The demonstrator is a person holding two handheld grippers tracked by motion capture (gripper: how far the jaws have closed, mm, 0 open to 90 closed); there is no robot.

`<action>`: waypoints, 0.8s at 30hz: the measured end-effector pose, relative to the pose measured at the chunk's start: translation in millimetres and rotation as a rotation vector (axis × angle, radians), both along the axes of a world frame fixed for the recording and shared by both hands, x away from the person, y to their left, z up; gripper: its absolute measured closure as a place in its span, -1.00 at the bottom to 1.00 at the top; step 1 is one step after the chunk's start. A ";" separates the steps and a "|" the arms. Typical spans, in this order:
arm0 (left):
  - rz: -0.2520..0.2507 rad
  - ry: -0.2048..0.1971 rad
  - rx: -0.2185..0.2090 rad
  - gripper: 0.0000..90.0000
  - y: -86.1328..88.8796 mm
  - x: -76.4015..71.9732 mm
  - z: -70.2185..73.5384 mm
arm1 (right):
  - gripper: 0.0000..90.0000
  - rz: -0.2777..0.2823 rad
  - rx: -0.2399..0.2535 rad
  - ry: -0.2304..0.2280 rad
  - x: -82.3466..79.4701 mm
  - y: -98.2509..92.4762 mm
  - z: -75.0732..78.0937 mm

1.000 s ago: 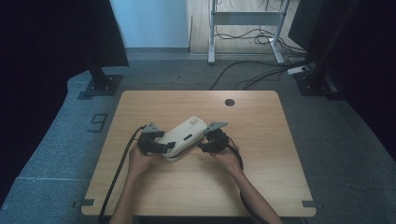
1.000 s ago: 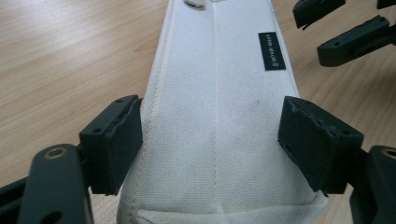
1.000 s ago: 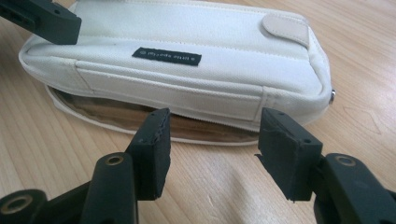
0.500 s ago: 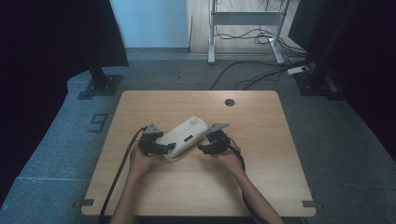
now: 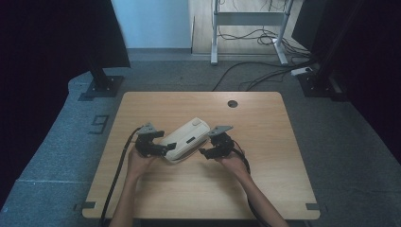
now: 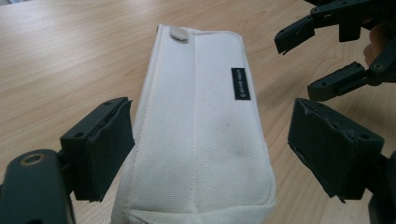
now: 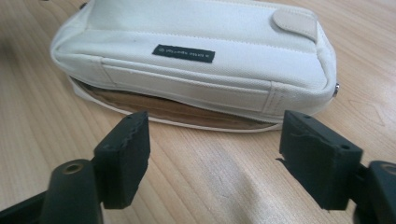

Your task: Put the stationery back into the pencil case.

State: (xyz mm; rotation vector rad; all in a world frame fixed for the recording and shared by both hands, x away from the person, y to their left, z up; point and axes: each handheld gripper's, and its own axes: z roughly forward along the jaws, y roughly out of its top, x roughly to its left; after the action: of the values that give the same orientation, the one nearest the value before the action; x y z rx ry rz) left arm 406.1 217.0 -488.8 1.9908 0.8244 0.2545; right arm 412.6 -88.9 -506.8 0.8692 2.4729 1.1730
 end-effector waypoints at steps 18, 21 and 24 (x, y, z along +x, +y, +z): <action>-0.025 -0.004 0.128 -0.88 -5.1 -19.1 -4.4 | -0.77 0.003 0.032 0.011 -21.9 -20.9 12.0; -0.032 -0.006 0.136 -0.91 -4.2 -22.8 -4.0 | -0.81 -0.007 0.029 0.014 -25.2 -28.6 13.2; -0.035 -0.007 0.121 -0.91 -3.0 -25.6 -1.2 | -0.86 -0.018 0.025 0.022 -29.5 -36.7 14.4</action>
State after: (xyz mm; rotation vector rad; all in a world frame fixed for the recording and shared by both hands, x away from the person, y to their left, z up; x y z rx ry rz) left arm 380.5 214.1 -490.1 2.1136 0.7851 0.2977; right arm 383.1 -125.6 -492.5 0.9145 2.4674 1.1970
